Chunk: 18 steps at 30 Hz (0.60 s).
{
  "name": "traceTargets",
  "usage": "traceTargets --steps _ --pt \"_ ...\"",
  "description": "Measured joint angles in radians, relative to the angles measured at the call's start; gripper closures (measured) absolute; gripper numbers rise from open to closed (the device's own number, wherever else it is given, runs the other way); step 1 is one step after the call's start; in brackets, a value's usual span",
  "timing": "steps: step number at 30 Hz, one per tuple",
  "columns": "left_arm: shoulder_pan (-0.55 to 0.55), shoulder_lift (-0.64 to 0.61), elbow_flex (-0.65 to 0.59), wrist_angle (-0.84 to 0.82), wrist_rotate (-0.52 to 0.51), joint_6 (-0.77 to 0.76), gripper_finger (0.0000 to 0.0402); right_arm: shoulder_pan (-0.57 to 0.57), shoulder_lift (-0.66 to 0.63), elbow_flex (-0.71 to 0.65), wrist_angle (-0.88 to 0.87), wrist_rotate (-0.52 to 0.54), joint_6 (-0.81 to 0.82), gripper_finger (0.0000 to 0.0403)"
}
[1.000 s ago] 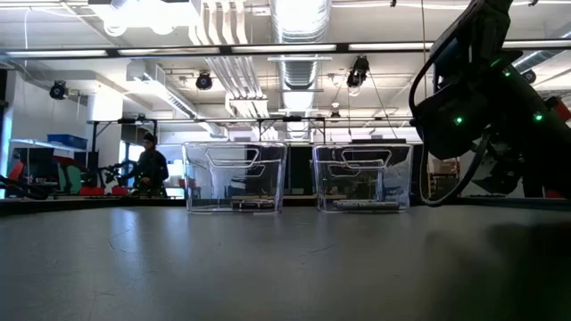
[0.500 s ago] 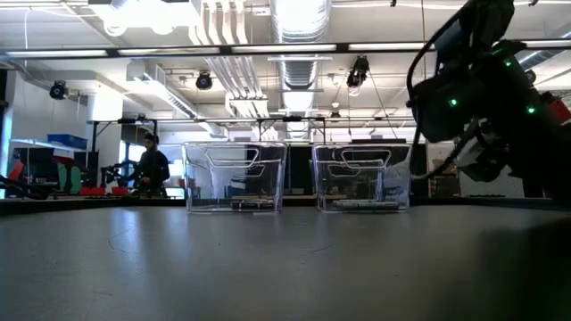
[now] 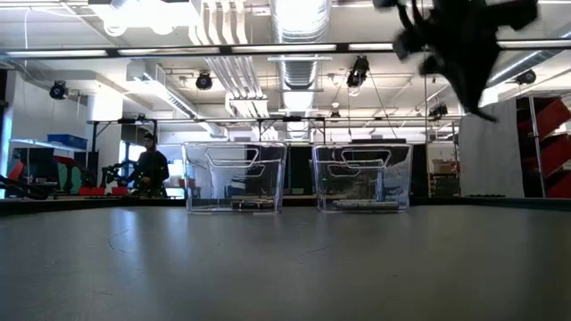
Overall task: Sort batteries
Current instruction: Put the white battery into the right transparent bin
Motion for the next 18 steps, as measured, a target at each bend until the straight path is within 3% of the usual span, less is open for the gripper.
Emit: traceTargets --steps 4,8,13,18 --pt "0.000 0.000 0.000 0.000 -0.026 0.000 0.0229 -0.010 0.002 0.194 -0.019 0.076 -0.093 0.0375" --pt "0.000 0.005 0.000 0.000 -0.046 -0.003 0.0229 -0.073 0.017 0.322 0.092 0.125 -0.239 0.0375" --pt "0.000 0.014 0.000 0.060 -0.047 -0.034 0.0229 -0.213 0.033 0.359 0.275 0.025 -0.400 0.0374" --pt "0.000 0.011 0.000 0.132 -0.047 -0.027 0.0229 -0.382 0.105 0.350 0.327 -0.065 -0.486 0.0374"
